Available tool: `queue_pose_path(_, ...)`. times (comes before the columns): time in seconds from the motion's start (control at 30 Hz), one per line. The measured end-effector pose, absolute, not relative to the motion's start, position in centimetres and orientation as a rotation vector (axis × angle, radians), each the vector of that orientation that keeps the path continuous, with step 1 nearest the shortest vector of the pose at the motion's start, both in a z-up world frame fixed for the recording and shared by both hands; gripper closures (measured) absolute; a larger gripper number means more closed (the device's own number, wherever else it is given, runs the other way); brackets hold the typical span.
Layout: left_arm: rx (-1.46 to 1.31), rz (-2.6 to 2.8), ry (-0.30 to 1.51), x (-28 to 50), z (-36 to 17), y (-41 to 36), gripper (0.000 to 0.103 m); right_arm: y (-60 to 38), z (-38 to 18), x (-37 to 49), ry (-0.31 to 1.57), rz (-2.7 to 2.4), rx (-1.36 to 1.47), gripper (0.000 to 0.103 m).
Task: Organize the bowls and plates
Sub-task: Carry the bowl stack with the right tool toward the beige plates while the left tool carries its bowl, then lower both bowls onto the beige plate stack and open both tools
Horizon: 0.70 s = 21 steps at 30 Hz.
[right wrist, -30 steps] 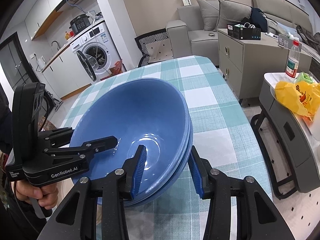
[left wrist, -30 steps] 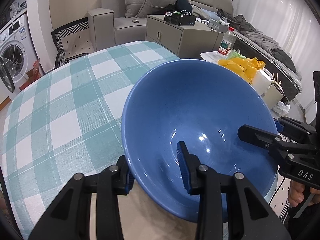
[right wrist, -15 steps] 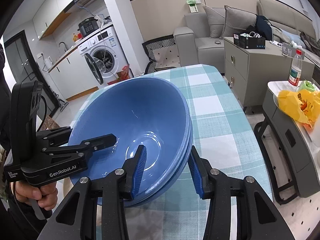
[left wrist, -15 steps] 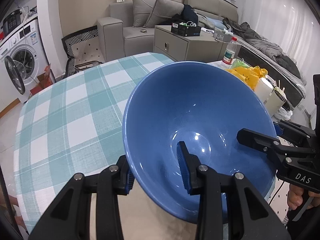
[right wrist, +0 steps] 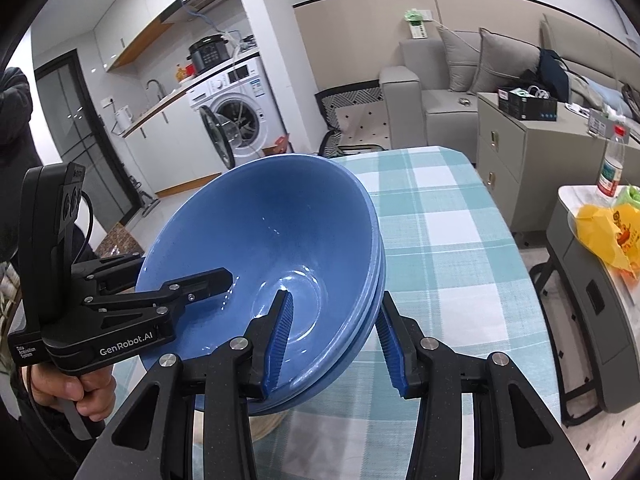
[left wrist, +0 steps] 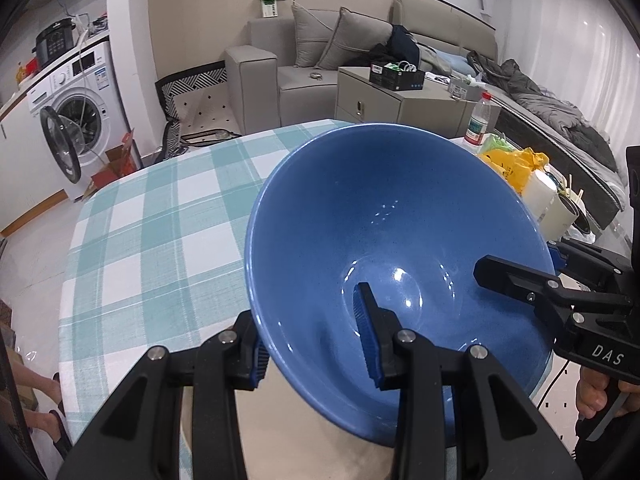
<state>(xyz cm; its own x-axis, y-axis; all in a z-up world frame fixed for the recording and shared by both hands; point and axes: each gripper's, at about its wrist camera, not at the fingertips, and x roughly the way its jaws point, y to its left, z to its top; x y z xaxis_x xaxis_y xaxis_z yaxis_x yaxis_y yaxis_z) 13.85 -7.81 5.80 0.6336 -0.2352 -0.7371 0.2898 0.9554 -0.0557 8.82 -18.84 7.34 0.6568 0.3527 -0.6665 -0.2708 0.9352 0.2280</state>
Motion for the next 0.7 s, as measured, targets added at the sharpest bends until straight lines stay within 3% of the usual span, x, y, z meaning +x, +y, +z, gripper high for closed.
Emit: queue_pose_path(0.7,0.002,-0.142,0.841,9.8,4.4,-1.1,0.067,-11.0,6.0,7.6,0.827,0.513,0.042,0.059)
